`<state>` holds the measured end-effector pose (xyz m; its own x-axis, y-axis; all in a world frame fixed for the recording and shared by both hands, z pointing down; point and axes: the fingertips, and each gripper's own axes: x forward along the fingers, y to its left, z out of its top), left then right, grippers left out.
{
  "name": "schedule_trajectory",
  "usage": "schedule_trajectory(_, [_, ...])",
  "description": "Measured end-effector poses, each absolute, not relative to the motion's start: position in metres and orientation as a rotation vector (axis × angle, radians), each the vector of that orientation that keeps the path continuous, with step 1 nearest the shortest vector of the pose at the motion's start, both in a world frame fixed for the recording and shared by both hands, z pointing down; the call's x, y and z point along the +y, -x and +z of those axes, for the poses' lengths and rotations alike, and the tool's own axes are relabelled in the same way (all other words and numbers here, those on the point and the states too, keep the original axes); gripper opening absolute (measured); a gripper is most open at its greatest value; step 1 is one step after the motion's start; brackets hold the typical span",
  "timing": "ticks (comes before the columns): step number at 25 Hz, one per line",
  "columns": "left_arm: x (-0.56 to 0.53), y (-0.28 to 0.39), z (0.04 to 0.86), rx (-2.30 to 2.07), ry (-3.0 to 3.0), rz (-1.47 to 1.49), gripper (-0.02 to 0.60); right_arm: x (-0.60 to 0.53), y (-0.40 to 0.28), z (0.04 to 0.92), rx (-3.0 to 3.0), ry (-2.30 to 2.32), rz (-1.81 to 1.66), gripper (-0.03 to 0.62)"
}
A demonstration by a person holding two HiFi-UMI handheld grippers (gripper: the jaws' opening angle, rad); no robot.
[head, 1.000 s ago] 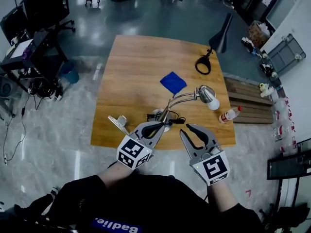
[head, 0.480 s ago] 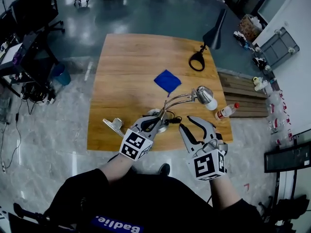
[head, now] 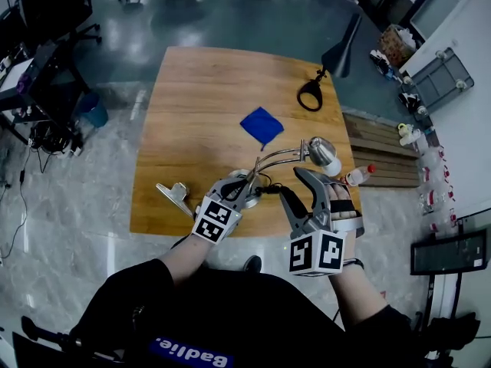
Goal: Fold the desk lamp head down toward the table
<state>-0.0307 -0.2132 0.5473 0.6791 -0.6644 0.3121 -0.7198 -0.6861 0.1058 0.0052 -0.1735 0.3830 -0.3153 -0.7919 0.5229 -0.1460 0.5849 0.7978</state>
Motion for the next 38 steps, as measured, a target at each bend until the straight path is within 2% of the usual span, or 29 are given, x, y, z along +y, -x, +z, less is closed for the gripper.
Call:
schedule_trajectory(4, [-0.217, 0.028, 0.554, -1.128, -2.668, 0.383, 0.006, -0.177, -0.005, 0.385, -1.729, -0.737, -0.833, 0.231])
schedule_trajectory(10, [-0.224, 0.023, 0.57, -1.117, -2.671, 0.412, 0.095, -0.184, 0.002, 0.387, -1.608, -0.679, -0.902, 0.262])
schedule_trajectory(13, [-0.23, 0.02, 0.578, -1.111, -2.676, 0.428, 0.117, -0.191, 0.003, 0.392, -1.493, -0.626, -0.97, 0.262])
schedule_trajectory(25, [-0.247, -0.001, 0.585, -1.061, -2.689, 0.498, 0.146, -0.232, 0.005, 0.434, -1.233, -0.568, -1.026, 0.262])
schedule_trajectory(29, [-0.254, -0.006, 0.589, -1.049, -2.689, 0.543, 0.146, -0.247, -0.015, 0.44, -1.017, -0.469, -1.063, 0.261])
schedule_trajectory(32, [-0.258, -0.01, 0.591, -1.052, -2.68, 0.56, 0.144, -0.254, -0.018, 0.441, -0.978, -0.472, -1.08, 0.251])
schedule_trajectory(36, [-0.262, -0.015, 0.594, -1.059, -2.659, 0.571, 0.144, -0.256, -0.016, 0.434, -0.994, -0.501, -1.111, 0.173])
schedule_trajectory(38, [-0.262, -0.016, 0.595, -1.063, -2.653, 0.571, 0.144, -0.254, -0.015, 0.433, -1.006, -0.5, -1.126, 0.161])
